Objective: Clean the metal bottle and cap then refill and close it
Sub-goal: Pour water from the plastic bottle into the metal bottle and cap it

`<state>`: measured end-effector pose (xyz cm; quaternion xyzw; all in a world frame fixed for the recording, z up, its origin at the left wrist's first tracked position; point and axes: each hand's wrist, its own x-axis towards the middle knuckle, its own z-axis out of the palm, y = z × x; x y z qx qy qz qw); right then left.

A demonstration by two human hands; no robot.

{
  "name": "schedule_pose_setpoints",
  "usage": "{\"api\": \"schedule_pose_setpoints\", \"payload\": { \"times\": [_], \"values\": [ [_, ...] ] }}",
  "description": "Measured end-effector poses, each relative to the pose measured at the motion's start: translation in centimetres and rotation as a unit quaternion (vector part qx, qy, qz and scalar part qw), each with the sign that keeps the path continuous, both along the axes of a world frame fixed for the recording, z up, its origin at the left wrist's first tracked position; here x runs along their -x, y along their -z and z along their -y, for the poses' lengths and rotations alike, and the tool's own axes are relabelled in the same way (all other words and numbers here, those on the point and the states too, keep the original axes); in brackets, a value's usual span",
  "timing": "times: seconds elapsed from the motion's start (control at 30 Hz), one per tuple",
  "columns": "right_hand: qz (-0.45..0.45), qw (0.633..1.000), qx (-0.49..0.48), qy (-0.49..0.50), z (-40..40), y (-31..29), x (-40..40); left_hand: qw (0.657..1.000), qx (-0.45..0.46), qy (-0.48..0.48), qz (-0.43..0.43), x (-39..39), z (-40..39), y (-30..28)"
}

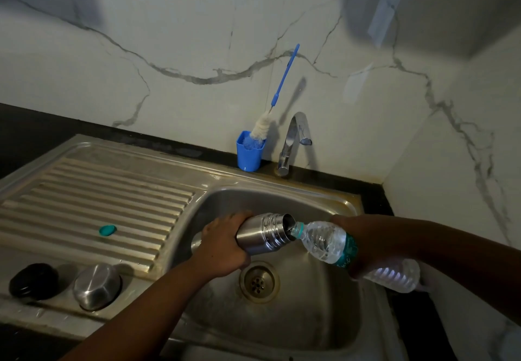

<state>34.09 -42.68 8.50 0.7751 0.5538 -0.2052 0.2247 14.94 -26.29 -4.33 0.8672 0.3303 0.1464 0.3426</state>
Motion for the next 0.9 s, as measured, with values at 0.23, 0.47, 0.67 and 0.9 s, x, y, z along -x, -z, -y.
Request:
{"api": "schedule_pose_setpoints", "payload": {
  "times": [0.23, 0.47, 0.67, 0.9],
  "values": [
    [-0.006, 1.0, 0.003, -0.011, 0.0, 0.0, -0.2, 1.0, -0.005, -0.003, -0.008, 0.0, 0.0, -0.1],
    [-0.015, 0.999, -0.033, -0.015, -0.1, 0.7, -0.9, 1.0, -0.014, -0.007, -0.015, 0.1, 0.1, -0.2],
    [-0.013, 1.0, 0.012, -0.01, -0.2, 0.9, -0.8, 1.0, -0.017, -0.006, -0.017, 0.2, 0.2, -0.2],
    [-0.009, 1.0, -0.012, -0.019, -0.2, 1.2, -1.2, 1.0, -0.016, -0.001, -0.013, 0.3, 0.1, 0.0]
  ]
}}
